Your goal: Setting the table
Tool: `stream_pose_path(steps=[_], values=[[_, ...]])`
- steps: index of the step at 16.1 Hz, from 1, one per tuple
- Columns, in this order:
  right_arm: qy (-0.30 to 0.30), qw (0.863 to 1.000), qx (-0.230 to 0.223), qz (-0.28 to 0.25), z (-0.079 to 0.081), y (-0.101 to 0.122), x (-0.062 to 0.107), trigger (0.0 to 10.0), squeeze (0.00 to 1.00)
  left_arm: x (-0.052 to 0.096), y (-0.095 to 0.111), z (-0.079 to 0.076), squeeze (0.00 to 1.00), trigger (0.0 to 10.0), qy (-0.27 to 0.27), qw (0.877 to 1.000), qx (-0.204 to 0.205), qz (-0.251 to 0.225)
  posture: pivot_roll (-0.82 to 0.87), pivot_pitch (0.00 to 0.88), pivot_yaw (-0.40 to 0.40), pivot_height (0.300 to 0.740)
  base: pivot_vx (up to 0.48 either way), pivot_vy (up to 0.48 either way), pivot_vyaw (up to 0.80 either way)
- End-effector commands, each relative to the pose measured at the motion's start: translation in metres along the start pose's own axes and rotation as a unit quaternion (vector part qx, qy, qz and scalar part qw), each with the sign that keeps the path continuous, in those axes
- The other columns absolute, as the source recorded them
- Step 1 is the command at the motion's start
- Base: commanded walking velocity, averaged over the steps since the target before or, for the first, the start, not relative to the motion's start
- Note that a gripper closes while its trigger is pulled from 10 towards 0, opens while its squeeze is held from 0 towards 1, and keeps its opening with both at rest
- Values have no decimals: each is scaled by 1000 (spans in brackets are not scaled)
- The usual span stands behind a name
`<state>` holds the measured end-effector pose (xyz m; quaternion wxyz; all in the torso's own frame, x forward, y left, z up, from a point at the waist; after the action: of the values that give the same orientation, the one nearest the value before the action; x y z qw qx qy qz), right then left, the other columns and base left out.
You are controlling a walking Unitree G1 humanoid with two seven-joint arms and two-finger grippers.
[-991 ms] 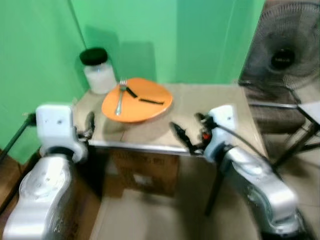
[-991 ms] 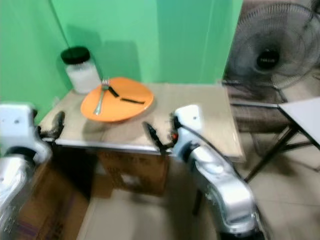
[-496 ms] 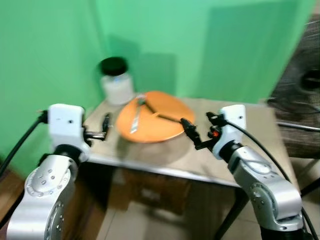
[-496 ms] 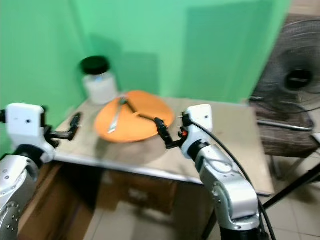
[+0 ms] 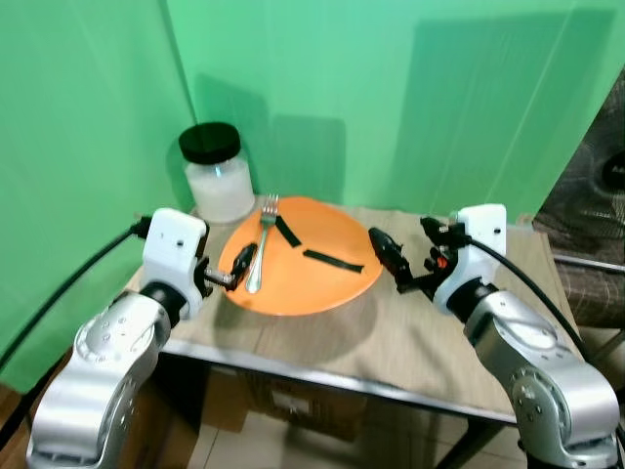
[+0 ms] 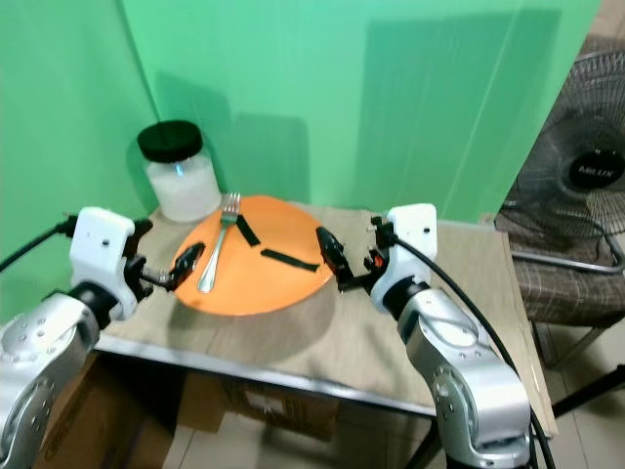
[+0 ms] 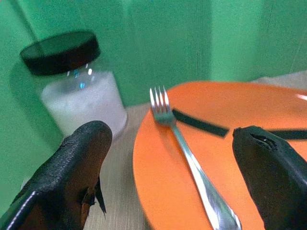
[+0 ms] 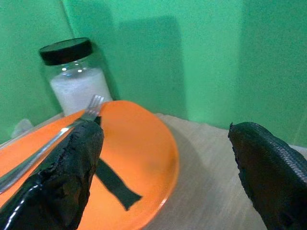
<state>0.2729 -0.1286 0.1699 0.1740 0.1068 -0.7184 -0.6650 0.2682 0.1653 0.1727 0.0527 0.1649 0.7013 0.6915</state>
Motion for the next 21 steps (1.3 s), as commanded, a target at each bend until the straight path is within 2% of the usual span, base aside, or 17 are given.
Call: stream_pose_path(steps=[1, 3, 5, 6, 7, 9, 10, 11, 12, 13, 14, 15, 16, 20, 21], values=[[1, 1000, -5, -4, -3, 3, 3, 10000, 1000, -4, 0, 2, 1000, 10000, 6, 1000, -5, 5, -18, 0, 52, 740, 0, 0, 0], [18, 1000, -6, -9, -2, 7, 4, 10000, 1000, -11, -3, 15, 1000, 10000, 26, 999, -14, 27, -18, 0, 44, 740, 0, 0, 0], [27, 1000, 1, -5, -4, 8, 3, 10000, 1000, -19, -2, 20, 290, 10000, 17, 999, -9, 35, -15, 0, 34, 740, 0, 0, 0], [33, 999, 7, -2, -4, 9, 2, 10000, 1000, -25, -3, 21, 0, 10000, 8, 999, -6, 45, -16, 0, 31, 740, 0, 0, 0], [40, 999, 16, 0, -4, 10, 1, 10000, 1000, -35, -4, 23, 0, 10000, -8, 998, 2, 56, -20, 0, 27, 740, 0, 0, 0], [44, 999, 22, 1, -5, 12, -1, 10000, 1000, -44, -3, 22, 0, 10000, -24, 998, 0, 61, -23, 0, 27, 740, 0, 0, 0], [45, 999, 30, 3, -6, 13, -1, 10000, 1000, -52, -5, 19, 0, 4667, -51, 996, 2, 70, -28, 0, 29, 740, 0, 0, 0], [47, 998, 36, 6, -7, 13, -1, 10000, 953, -60, -10, 15, 0, 4667, -75, 993, -6, 87, -35, 0, 32, 740, 0, 0, 0], [51, 998, 39, 8, -7, 13, -1, 10000, 431, -65, -13, 15, 0, 4667, -81, 992, -11, 98, -39, 0, 35, 740, 0, 0, 0], [57, 997, 43, 9, -6, 13, 0, 10000, 0, -69, -17, 17, 0, 4824, -78, 991, -15, 111, -43, 0, 37, 740, 0, 0, 0], [69, 996, 48, 12, -3, 13, 1, 10000, 0, -76, -21, 23, 0, 4588, -68, 989, -23, 126, -46, 0, 39, 740, 0, 0, 0], [75, 996, 49, 12, -2, 14, 1, 10000, 0, -79, -22, 27, 0, 3647, -59, 989, -27, 131, -48, 0, 41, 740, 0, 0, 0], [88, 995, 51, 13, 1, 13, 2, 10000, 0, -84, -23, 32, 0, 0, -48, 989, -35, 137, -48, 0, 42, 740, 0, 0, 0], [116, 991, 62, 21, 7, 11, 6, 10000, 0, -92, -26, 37, 0, 0, -45, 986, -52, 151, -47, 0, 45, 740, 0, 0, 0], [143, 987, 74, 30, 9, 8, 10, 10000, 0, -93, -27, 35, 0, 0, -53, 985, -63, 154, -45, 0, 44, 740, 0, 0, 0]])
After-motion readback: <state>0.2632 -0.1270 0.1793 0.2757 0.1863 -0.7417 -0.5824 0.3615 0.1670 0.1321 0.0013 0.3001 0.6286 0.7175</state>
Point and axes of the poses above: a point about 5 cm out from each wrist's last joint towards the gripper, its own x axis pointing back from the gripper into the wrist, its own y axis along the axis of the wrist's last joint, z = x × y, the point moved 2 cm from there along -x, pointing out of the wrist towards the gripper, and after that the axes turned 11 degrees about x, right-handed, at the moved point
